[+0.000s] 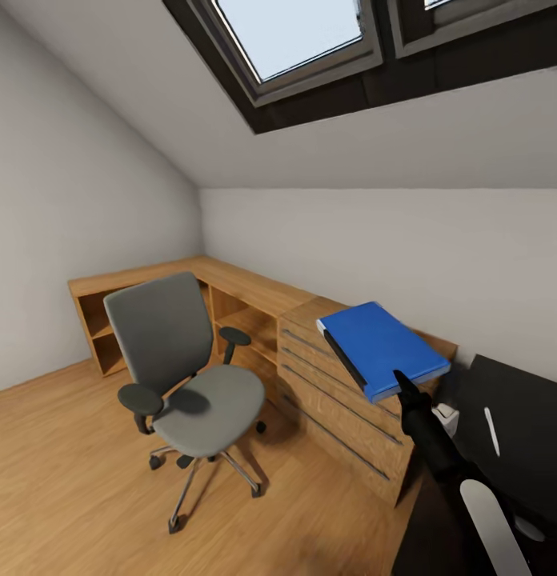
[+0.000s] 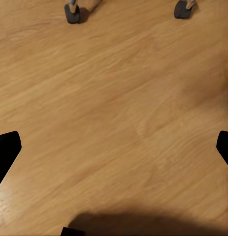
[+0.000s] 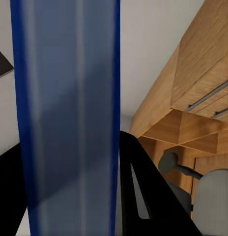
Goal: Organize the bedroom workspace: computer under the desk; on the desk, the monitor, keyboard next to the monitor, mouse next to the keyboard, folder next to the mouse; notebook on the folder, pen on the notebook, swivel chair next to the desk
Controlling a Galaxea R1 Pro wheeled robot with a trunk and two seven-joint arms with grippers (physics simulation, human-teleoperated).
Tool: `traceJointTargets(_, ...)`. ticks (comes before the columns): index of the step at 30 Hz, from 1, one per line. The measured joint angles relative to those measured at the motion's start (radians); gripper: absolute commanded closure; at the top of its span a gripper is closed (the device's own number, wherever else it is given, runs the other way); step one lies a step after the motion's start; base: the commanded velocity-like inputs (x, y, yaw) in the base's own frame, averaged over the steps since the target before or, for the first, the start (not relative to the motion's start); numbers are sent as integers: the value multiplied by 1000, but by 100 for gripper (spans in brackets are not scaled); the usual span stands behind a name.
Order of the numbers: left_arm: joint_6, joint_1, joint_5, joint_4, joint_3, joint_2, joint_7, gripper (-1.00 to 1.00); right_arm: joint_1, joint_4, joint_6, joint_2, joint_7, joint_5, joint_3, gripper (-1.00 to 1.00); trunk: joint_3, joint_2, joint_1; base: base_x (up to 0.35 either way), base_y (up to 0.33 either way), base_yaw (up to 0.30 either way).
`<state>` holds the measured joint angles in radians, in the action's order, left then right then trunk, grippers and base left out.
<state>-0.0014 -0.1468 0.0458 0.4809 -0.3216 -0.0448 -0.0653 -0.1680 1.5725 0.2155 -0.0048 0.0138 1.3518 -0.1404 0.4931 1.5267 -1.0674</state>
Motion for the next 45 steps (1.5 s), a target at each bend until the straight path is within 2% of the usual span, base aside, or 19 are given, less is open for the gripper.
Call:
traceJointTargets(15,0,0,0,-1,1,2,0,-100,0,0,1,0,-3,0,-13,100,-47,-105,58,0,0,-250)
traceJointTargets(25,0,0,1,0,3,4,0,-100,0,0,2,-1,-6,0,-16,100,-78,-175,96,0,0,-21)
traceJointTargets(27,0,0,2,0,3,3,0,-100,0,0,2,2,-7,0,-40,100,-84,-189,104,0,0,0)
traceJointTargets(39,-1,0,3,0,3,3,0,-100,0,0,0,6,-10,1,-50,100,-122,-273,150,0,0,0)
traceJointTargets(45,-1,0,3,0,3,3,0,-100,0,-1,2,5,-37,0,-83,100,-137,-315,173,0,0,-121)
